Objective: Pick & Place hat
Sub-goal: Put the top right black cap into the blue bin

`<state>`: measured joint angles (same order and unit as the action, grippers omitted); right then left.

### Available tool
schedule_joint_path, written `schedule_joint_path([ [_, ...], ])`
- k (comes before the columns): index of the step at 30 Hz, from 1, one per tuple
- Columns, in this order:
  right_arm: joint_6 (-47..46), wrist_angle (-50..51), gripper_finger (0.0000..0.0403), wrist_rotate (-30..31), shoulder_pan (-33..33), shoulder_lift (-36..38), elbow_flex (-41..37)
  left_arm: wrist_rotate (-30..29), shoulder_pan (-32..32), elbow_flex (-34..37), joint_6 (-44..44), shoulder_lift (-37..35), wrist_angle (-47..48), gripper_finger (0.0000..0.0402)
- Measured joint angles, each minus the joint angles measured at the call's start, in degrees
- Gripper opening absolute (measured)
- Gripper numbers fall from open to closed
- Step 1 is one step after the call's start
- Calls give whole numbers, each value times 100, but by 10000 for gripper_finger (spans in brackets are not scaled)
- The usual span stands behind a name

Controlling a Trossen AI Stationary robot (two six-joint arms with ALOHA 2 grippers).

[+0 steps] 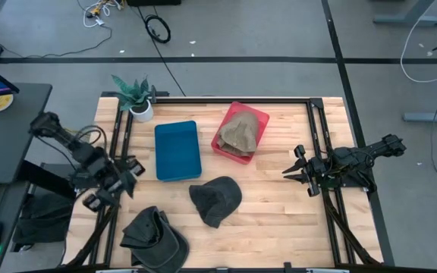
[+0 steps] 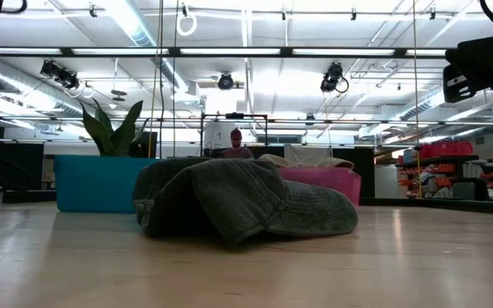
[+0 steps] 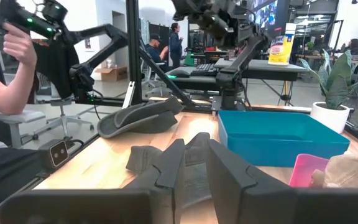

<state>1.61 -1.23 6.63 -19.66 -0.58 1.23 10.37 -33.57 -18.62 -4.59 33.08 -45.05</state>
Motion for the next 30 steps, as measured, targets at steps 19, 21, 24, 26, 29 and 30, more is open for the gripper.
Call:
schedule_joint_path([
  [19,0,0,71,1,0,0,0,-3192,-740,-2363,1988,3125,3688,177],
  [21,0,0,71,-1,0,0,0,-3299,-690,-2445,2182,3473,3693,177],
  [24,-1,1,71,0,0,0,0,-3340,-561,-2600,2464,3948,3697,177],
  [26,0,1,71,-1,1,0,0,-3428,-432,-2732,2518,4216,3699,177],
  [29,0,1,71,-1,0,0,0,-3637,-211,-2904,2488,4558,3880,177],
  [30,0,1,71,1,1,1,0,-3708,-129,-2938,2463,4670,3933,177],
])
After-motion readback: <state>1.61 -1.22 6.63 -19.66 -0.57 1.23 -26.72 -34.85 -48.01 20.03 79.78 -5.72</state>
